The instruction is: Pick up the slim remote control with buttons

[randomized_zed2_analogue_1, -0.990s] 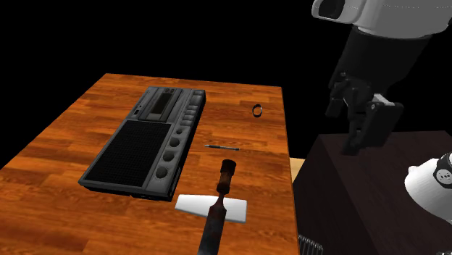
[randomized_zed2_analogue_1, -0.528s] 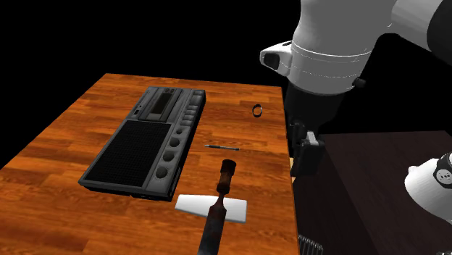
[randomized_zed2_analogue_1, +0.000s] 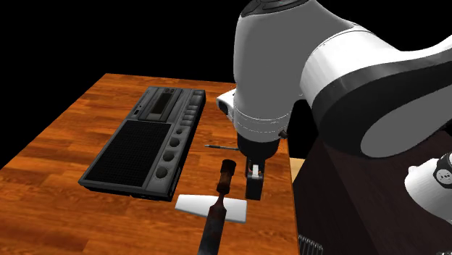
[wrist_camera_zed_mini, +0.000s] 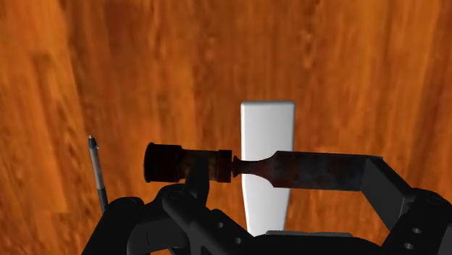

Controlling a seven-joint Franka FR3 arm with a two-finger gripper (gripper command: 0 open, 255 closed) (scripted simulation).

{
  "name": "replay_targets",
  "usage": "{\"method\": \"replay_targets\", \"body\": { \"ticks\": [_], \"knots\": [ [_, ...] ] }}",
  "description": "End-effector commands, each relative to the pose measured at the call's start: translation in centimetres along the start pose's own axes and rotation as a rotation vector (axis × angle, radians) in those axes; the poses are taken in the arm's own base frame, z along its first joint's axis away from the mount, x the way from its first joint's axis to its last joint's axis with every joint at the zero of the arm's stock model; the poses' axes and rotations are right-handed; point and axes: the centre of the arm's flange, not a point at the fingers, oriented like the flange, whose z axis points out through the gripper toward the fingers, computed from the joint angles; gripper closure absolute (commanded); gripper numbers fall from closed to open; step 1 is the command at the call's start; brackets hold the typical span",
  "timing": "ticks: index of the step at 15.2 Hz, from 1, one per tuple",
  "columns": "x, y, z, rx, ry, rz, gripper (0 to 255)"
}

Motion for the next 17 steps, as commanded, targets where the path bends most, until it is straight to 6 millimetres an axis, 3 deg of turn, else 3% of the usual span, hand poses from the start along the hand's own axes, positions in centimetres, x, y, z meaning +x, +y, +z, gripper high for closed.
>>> {"method": "replay_targets", "body": {
  "ticks": [1, 13, 17],
  "knots": [
    [1.5, -0.2, 1.9, -0.005, 0.002, 0.002, 0],
    [12.0, -1.3, 13.6, -0.037, 0.010, 0.013, 0],
    [12.6, -1.3, 15.7, -0.039, 0.010, 0.013, 0]
  ]
}}
